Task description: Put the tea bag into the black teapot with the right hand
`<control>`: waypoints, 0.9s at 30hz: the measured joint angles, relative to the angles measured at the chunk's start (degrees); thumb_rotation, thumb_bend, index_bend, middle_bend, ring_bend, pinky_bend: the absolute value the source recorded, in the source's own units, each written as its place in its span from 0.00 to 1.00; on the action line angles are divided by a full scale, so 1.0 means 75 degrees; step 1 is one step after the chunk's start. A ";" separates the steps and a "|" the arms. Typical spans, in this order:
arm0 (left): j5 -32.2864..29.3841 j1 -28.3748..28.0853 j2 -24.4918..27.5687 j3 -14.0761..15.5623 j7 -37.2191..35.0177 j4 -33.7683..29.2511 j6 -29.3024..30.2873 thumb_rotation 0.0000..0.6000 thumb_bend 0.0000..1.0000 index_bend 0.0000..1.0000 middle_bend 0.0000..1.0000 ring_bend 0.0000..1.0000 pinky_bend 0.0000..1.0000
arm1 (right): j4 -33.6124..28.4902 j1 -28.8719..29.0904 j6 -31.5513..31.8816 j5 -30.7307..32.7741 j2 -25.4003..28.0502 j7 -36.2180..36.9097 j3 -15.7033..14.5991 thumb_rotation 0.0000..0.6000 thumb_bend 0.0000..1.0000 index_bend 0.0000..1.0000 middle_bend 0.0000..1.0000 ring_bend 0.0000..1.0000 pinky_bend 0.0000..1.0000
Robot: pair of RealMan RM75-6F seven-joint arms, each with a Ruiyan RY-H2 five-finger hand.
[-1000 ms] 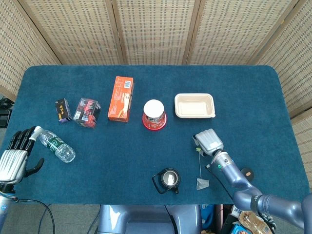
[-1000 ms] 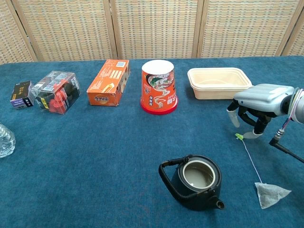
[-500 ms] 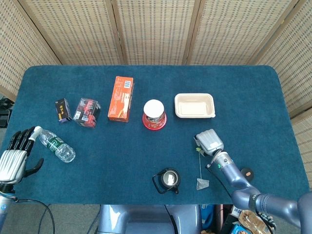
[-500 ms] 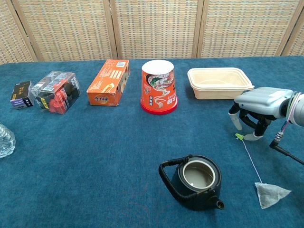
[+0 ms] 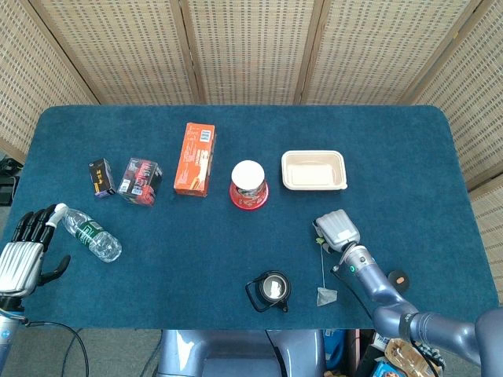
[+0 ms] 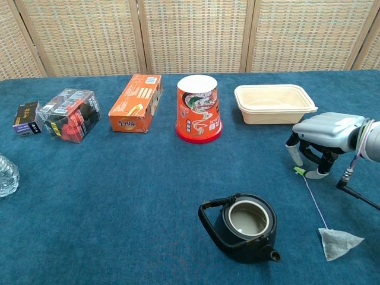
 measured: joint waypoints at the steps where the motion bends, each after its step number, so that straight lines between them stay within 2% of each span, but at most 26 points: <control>1: 0.0002 -0.0004 -0.0003 0.0001 -0.0001 0.0006 -0.0006 1.00 0.38 0.00 0.00 0.00 0.00 | 0.0007 0.0003 -0.0005 0.0015 -0.0004 -0.0002 -0.0004 1.00 0.42 0.58 0.81 0.83 0.90; 27: -0.0003 0.0016 -0.0016 0.0014 -0.0048 0.0074 0.0022 1.00 0.38 0.00 0.00 0.00 0.00 | 0.0090 0.0112 -0.0009 0.0248 -0.0113 -0.0137 -0.0033 1.00 0.43 0.59 0.81 0.84 0.91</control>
